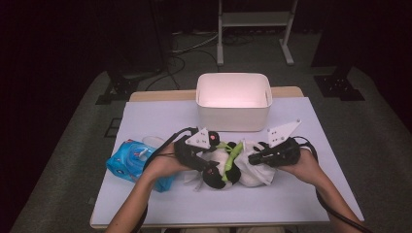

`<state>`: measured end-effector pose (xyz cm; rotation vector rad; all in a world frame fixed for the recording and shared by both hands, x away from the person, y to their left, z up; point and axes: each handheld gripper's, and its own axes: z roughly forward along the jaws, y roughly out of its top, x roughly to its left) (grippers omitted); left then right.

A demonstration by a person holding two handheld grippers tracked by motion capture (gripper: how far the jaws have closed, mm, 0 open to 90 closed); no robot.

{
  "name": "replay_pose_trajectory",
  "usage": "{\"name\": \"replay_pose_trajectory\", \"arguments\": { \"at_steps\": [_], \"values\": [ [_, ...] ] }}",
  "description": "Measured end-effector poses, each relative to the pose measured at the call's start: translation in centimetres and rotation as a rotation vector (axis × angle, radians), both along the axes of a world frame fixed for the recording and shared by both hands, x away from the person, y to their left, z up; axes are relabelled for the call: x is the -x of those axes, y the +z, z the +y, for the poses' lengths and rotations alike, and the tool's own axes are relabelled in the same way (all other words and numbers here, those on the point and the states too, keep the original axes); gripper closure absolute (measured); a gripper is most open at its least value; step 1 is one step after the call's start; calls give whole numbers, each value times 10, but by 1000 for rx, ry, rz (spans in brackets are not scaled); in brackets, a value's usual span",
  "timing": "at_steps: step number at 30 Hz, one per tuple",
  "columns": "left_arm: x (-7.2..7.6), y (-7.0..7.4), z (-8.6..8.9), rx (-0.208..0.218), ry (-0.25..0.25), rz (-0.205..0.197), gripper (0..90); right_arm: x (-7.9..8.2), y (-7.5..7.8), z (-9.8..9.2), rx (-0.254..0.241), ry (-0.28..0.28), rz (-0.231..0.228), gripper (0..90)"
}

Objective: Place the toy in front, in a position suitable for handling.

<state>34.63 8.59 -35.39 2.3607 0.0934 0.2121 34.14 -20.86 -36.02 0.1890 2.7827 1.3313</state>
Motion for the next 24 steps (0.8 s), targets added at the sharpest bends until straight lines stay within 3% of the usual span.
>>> {"name": "replay_pose_trajectory", "arguments": {
  "at_steps": [3, 6, 10, 12, 14, 16, 24],
  "values": [
    [0, -3, -5, -4, -10, 5, 477, 4, -1, 6, 12, 20, -4, 860],
    [1, -3, -6, -3, -8, 3, 476, 8, -2, 1, 18, 23, -6, 861],
    [0, -3, -5, -2, -10, 10, 476, 9, -11, -21, 21, -16, 24, 861],
    [0, -3, -6, -8, -8, 8, 476, 8, -15, -31, -16, -29, 49, 862],
    [0, -3, -7, -12, -11, 9, 475, 8, -18, -40, -14, -56, 46, 861],
    [2, -2, -7, -17, -14, 4, 475, 5, -22, -49, -41, -82, 75, 862],
    [5, -4, -6, -15, -12, -5, 473, -12, -20, -60, -61, -123, 87, 860]
  ]
}}
